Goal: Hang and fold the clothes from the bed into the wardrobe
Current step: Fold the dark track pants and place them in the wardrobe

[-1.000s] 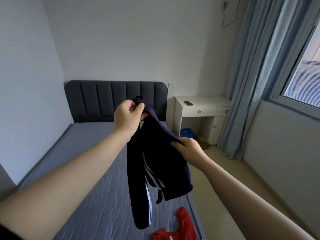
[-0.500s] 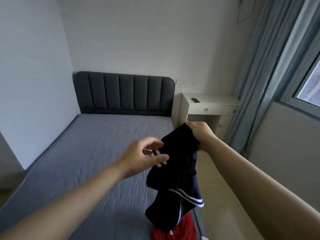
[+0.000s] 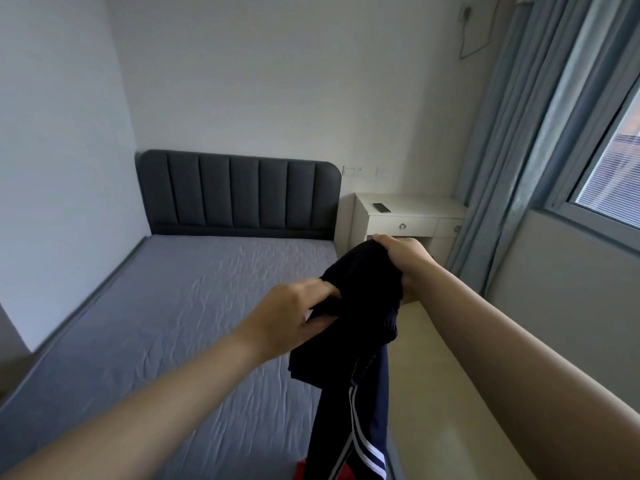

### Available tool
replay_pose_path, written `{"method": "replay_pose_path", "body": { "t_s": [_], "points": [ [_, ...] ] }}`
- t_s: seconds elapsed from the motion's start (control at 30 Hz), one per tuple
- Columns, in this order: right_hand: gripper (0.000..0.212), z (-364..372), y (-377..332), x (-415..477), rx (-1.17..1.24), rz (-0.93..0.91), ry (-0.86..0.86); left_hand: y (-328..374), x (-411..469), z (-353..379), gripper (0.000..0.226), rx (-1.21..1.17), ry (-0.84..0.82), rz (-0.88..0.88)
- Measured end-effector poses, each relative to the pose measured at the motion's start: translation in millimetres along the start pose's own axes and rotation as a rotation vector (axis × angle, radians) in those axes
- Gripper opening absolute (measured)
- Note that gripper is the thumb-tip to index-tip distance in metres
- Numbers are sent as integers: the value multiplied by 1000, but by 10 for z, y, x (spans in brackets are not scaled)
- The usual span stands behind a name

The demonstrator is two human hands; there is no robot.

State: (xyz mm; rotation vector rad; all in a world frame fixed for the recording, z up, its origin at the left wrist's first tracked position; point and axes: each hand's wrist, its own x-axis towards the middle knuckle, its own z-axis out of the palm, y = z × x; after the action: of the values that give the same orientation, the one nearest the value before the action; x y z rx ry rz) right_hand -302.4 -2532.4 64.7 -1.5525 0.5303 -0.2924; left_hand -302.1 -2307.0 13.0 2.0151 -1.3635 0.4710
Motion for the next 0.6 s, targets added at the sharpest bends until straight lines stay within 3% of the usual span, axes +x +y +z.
{"method": "replay_pose_path", "body": {
  "t_s": [0.2, 0.33, 0.43, 0.6],
  "points": [
    [33, -162, 215, 29, 123, 68, -282, 59, 302, -116, 7, -363, 206, -249],
    [52, -309, 405, -28, 157, 65, -394, 30, 453, -161, 10, -266, 116, -329],
    [53, -331, 468, -176, 164, 17, -469, 53, 526, -176, 11, -223, 75, -346],
    [47, -228, 583, -489, -315, -232, -507, 128, 607, -276, 17, -197, 109, -327]
  ]
}}
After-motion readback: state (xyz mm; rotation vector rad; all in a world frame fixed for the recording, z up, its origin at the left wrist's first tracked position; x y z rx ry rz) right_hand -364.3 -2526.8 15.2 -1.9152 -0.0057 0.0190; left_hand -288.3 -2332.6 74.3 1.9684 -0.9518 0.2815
